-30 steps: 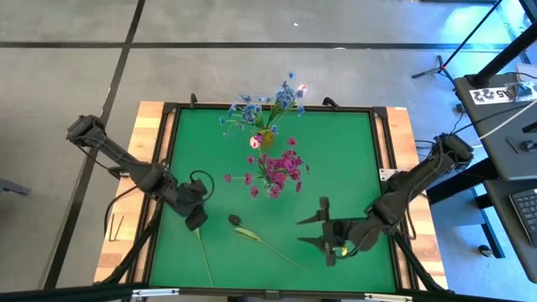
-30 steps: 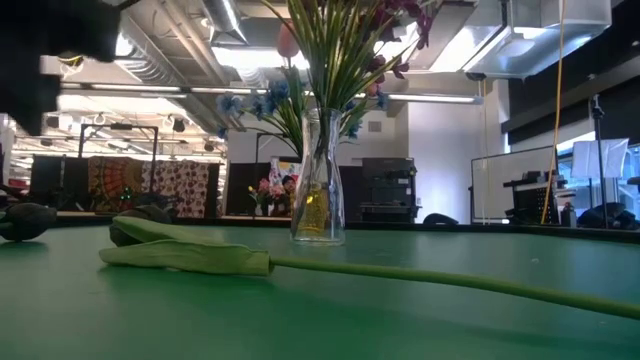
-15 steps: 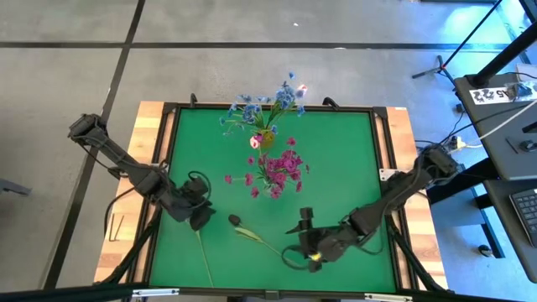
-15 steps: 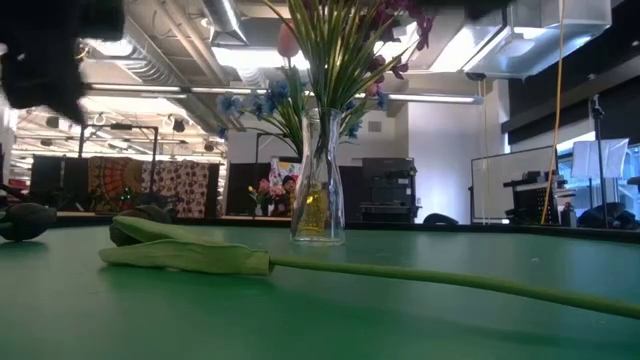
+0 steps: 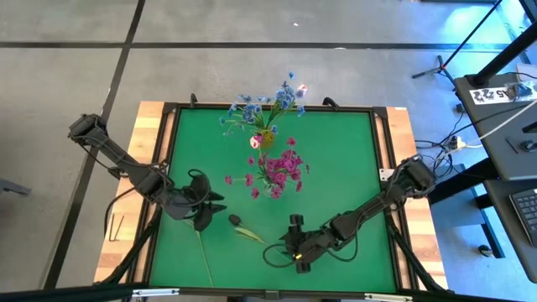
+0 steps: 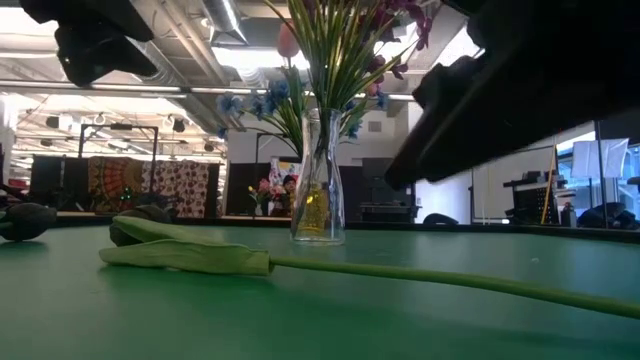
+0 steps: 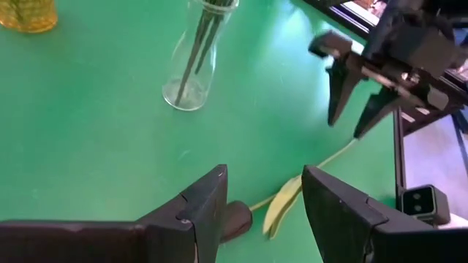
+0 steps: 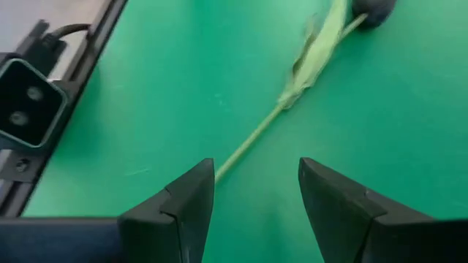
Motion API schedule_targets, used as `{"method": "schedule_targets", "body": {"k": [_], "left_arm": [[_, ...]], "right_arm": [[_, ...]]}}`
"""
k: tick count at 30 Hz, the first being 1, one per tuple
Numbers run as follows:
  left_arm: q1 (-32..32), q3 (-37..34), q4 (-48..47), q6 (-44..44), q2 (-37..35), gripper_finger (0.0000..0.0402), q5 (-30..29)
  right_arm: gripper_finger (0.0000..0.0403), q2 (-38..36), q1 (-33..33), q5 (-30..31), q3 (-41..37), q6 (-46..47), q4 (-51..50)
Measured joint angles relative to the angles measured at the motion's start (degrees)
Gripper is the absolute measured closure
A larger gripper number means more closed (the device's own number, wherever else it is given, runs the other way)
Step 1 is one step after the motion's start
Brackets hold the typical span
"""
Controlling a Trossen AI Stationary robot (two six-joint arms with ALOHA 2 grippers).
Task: Sort flowers into vase by color
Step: Put the right black flower into the transparent vase
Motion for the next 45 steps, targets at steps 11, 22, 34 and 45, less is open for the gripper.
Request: {"method": "schedule_targets", "body": {"k": [11, 22, 34, 45], "left_arm": [[0.27, 0.00, -0.01, 0.99, -0.01, 0.0231, -2.24], [1.68, -0.04, 0.48, 1.04, -0.04, 0.0231, -2.25], [1.88, -0.04, 0.87, 1.13, -0.04, 0.0231, -2.07], [1.88, -0.04, 1.03, 2.57, -0.04, 0.0231, -2.05]], "right_arm": [[0.0205, 0.79, 0.13, -4.11, -0.02, 1.56, 4.35], [0.0205, 7.51, 0.48, -4.20, 4.13, 4.58, 3.65], [0.0205, 9.68, -1.39, -0.11, 8.76, 8.88, -11.01], [0.0206, 9.10, -2.65, -1.90, 8.81, 10.87, -18.61]]}}
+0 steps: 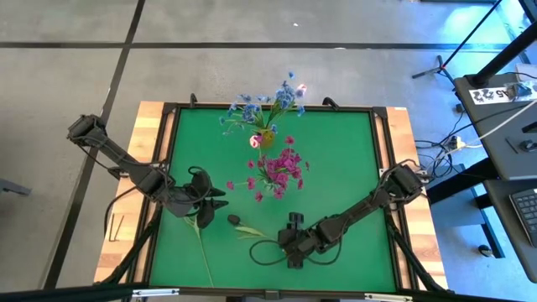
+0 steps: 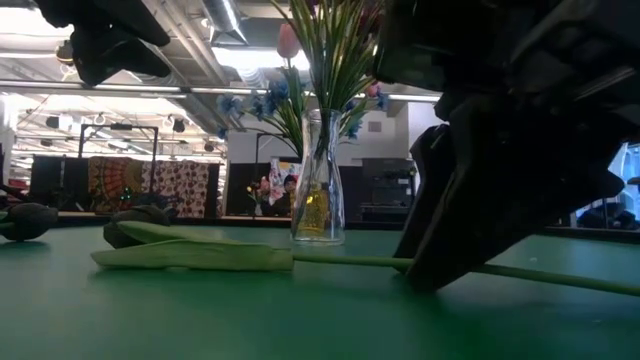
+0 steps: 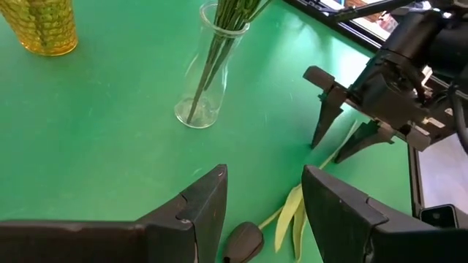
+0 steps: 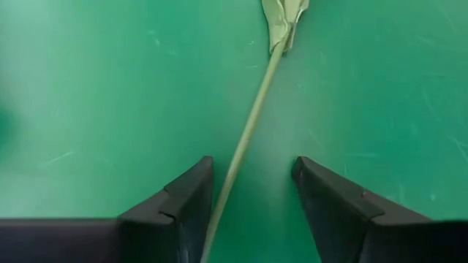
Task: Sort flowers into vase by color
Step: Put the right black flower into the transparent vase
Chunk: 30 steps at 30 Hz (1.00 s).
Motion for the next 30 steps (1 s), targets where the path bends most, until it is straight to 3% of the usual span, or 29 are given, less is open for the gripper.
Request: {"method": "schedule_targets", "body": {"k": [6, 12, 15, 20, 30], "left_arm": [[0.00, 0.00, 0.52, 0.59, 0.00, 0.0231, -0.03], [0.00, 0.00, 0.54, 1.38, 0.00, 0.0231, -0.41], [0.00, 0.00, 0.55, 1.39, 0.00, 0.0231, -0.41], [0.00, 2.97, 0.25, 4.81, 0.02, 0.0231, -1.55], [-0.46, 14.69, 0.21, 22.87, -0.02, 0.0231, -6.33]], "right_arm": [[0.0251, -0.30, -1.26, -3.13, -0.02, -0.28, -1.80], [0.0347, -1.32, -3.25, -7.81, -0.25, -0.49, -3.69], [0.0391, -2.98, -3.43, -6.43, -0.40, -0.59, -4.53], [0.0386, -7.98, -3.28, 0.89, -0.90, -1.65, -10.45], [0.0396, -21.27, -2.74, 10.86, -0.58, -0.58, -16.39]]}}
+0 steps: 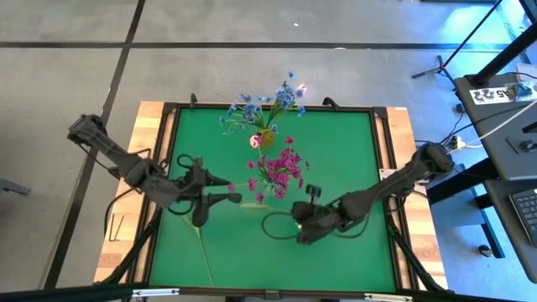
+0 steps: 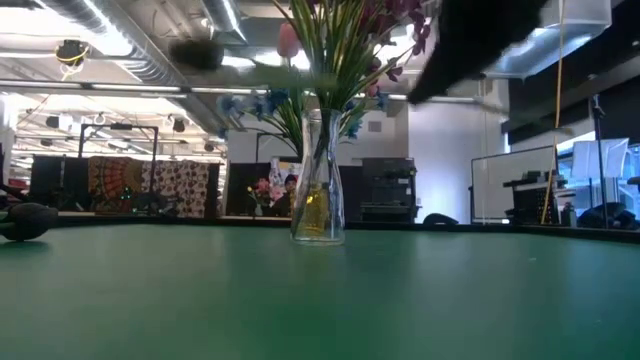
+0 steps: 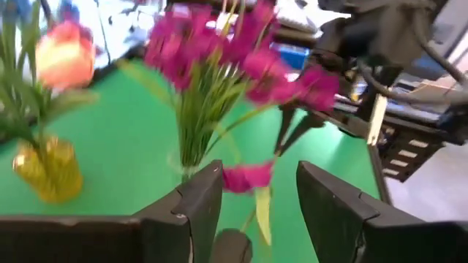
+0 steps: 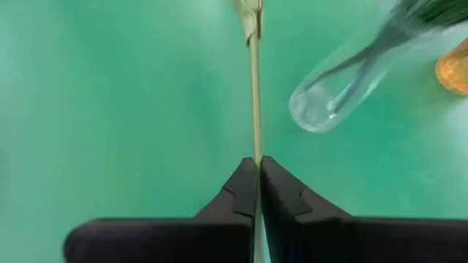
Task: Sort flowers into vase by color
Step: Put the right black flower into the transparent vase
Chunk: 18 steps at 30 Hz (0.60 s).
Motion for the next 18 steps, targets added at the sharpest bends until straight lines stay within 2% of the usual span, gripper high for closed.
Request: {"method": "schedule_targets", "body": {"k": [4, 9, 15, 18], "left_arm": [[-2.14, 4.07, 0.02, 4.63, 0.00, 0.0231, -1.26], [-4.90, 7.40, 0.22, 11.03, 0.00, 0.0231, -5.95], [-6.28, 8.93, 0.73, 14.32, 0.00, 0.0231, -10.04], [-6.45, 8.98, 2.28, 15.91, 0.00, 0.0231, -11.70]], "right_arm": [[0.0396, -5.04, 1.79, 3.74, 0.01, -1.34, 0.19], [0.0398, -10.56, 5.27, 5.80, 0.09, -4.12, 3.11], [0.0396, -13.81, 8.41, 7.13, 0.16, -11.38, 12.47], [0.0395, -13.86, 9.08, 10.29, 0.14, -16.64, 18.40]]}}
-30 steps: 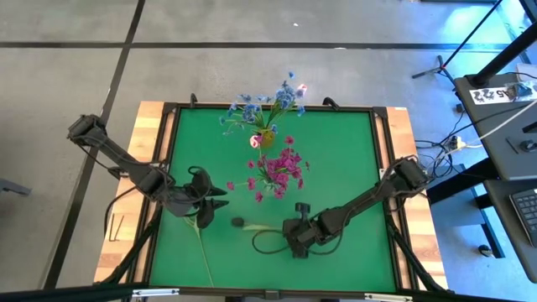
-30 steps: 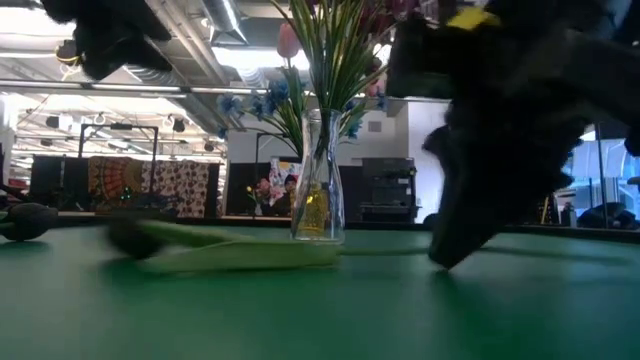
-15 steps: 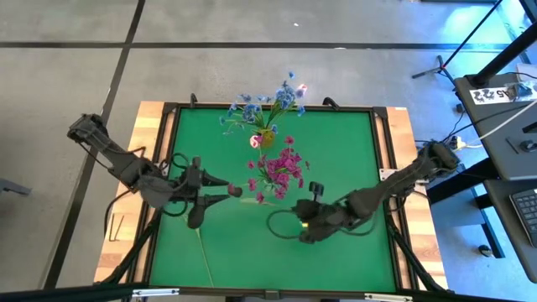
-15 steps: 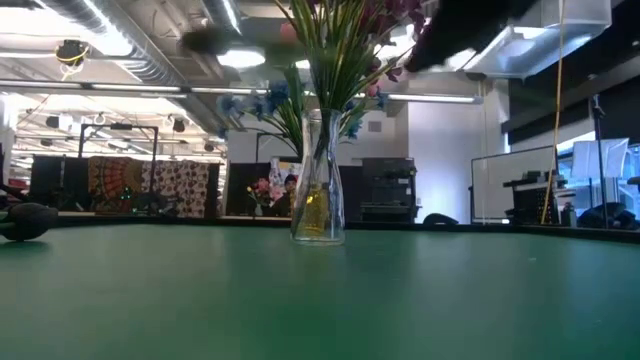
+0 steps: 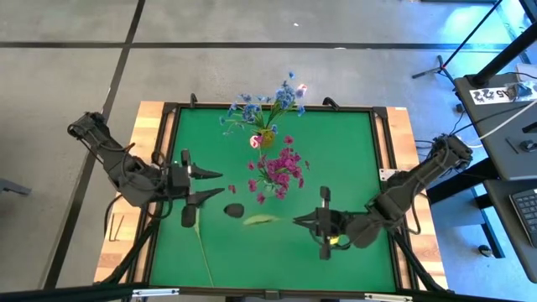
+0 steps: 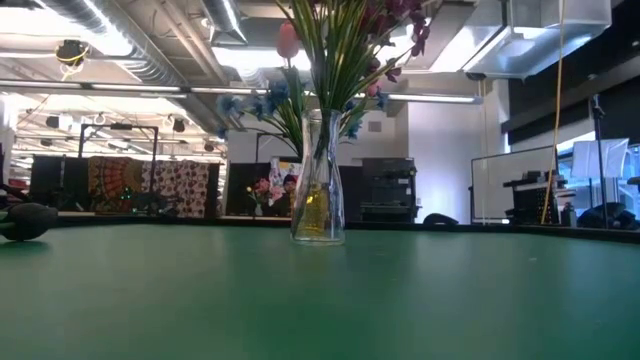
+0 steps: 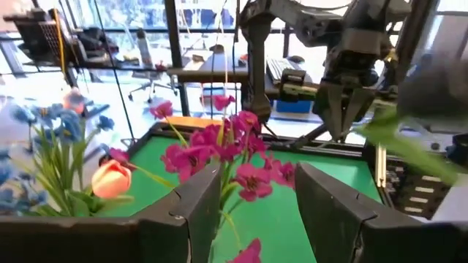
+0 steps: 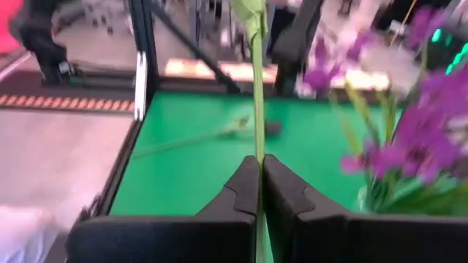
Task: Sort flowers into vase by color
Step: Put the right black flower into the transparent vase
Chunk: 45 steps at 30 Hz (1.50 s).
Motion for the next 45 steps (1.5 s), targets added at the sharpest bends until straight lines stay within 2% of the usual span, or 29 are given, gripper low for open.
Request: {"method": "schedule_targets", "body": {"k": [5, 9, 14, 22, 31, 37, 41, 45], "left_arm": [[0.82, 0.06, 4.32, 1.83, 0.96, 0.0231, 2.37], [2.23, 0.07, 9.52, 7.26, 5.53, 0.0231, 5.78], [4.30, 0.07, 19.16, 13.28, 11.43, 0.0231, 7.11], [8.73, 0.04, 37.85, 13.62, 16.96, 0.0231, 14.61], [13.45, 0.00, 41.35, 10.86, 18.60, 0.0231, 18.76], [14.21, 0.00, 41.51, 9.09, 18.56, 0.0237, 19.96], [14.02, 0.00, 41.49, 9.07, 18.56, 0.0260, 20.03], [13.99, 0.00, 41.33, 9.07, 18.56, 0.0303, 19.88]], "right_arm": [[0.0395, -0.01, -0.68, 2.89, 0.02, -7.40, 9.47], [0.0394, 0.15, -2.70, 2.28, 0.02, -11.66, 16.93], [0.0394, 0.17, -6.74, -3.03, 0.02, -12.13, 21.28], [0.0394, 0.22, -10.88, -9.31, 0.02, -10.20, 21.43], [0.0394, 0.28, -11.10, -9.57, 0.02, -9.82, 21.41], [0.0394, 0.67, -11.08, -9.57, 0.02, -9.40, 20.87], [0.0394, 1.55, -11.08, -9.64, 0.02, -9.25, 20.84], [0.0394, 2.33, -11.13, -9.40, 0.02, -9.25, 20.97]]}}
